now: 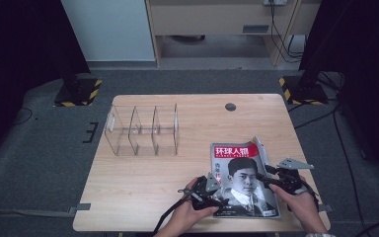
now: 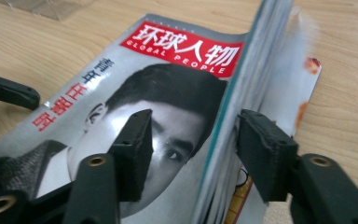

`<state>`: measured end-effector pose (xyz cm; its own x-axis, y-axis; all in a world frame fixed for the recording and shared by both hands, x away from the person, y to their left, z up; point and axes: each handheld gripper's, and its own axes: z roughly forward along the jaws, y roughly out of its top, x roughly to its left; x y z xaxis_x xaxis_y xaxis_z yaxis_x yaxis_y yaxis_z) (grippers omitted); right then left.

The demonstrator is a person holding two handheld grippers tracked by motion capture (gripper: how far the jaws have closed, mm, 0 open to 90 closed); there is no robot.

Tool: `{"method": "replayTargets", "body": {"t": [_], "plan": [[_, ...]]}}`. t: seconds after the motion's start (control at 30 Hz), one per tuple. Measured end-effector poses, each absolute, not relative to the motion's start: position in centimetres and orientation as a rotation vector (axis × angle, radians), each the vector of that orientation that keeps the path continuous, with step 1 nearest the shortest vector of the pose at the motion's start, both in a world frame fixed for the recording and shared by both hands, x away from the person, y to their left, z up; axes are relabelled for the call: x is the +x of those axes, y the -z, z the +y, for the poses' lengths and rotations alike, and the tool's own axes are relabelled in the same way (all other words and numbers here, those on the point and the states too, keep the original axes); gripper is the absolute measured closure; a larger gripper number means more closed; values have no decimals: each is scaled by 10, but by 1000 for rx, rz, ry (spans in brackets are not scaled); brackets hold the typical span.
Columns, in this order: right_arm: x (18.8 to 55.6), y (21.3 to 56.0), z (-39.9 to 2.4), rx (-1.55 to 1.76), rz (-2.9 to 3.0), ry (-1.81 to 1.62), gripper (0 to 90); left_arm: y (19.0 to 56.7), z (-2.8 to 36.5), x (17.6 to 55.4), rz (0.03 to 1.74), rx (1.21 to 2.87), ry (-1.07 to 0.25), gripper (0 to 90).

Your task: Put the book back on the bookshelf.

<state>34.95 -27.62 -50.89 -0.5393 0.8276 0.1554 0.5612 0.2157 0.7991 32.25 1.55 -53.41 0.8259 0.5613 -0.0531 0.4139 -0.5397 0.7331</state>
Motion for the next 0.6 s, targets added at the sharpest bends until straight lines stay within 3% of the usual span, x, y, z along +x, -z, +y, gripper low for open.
{"method": "replayTargets", "body": {"t": [0.13,0.4,0.53,0.6], "plan": [[349,504,-277,1296,2186,-1317,527,534,16,323,707,2215,-241,179],[352,503,-271,1312,2209,-1362,540,535,16,322,704,2213,-243,180],[353,505,-265,1309,2220,-1332,540,535,16,322,704,2213,-243,180],[354,504,-262,1279,2231,-1236,495,535,16,322,704,2213,-243,180]]}}
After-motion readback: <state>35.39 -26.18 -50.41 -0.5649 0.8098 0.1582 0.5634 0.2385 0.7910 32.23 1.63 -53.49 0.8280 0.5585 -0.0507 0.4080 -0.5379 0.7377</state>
